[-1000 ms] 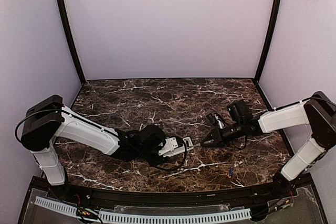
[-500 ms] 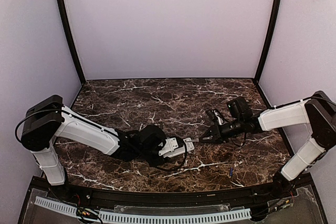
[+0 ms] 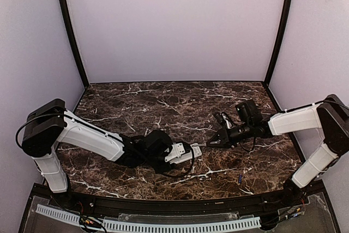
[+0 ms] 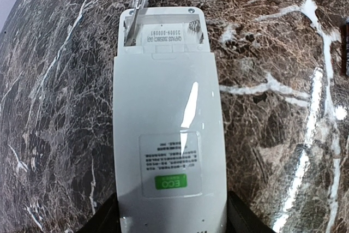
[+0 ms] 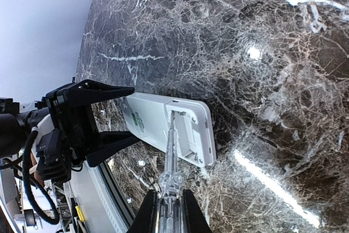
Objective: Unload the batteries from the remote control
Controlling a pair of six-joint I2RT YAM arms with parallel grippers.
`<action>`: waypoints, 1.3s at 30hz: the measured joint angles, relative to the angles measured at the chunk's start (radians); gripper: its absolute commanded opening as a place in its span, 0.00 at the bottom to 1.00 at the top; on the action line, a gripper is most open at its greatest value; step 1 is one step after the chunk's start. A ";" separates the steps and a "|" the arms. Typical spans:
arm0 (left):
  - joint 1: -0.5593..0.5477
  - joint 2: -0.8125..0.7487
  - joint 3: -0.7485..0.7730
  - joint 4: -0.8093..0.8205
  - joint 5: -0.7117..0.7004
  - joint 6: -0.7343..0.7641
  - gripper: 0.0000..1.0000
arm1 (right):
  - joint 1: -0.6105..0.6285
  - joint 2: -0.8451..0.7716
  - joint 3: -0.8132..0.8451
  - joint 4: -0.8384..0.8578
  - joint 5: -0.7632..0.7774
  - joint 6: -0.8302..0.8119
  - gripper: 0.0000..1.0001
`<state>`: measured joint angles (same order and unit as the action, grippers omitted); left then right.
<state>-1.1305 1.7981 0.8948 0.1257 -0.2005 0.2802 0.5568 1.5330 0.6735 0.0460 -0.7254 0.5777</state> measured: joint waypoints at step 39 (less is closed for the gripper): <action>0.211 -0.307 -0.145 -0.234 -0.100 -0.448 0.00 | -0.001 -0.254 0.116 -0.137 0.326 -0.047 0.00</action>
<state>-0.9195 1.4914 0.7494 -0.1085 -0.3000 -0.1680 0.5560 1.2789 0.7895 -0.0914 -0.3996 0.5308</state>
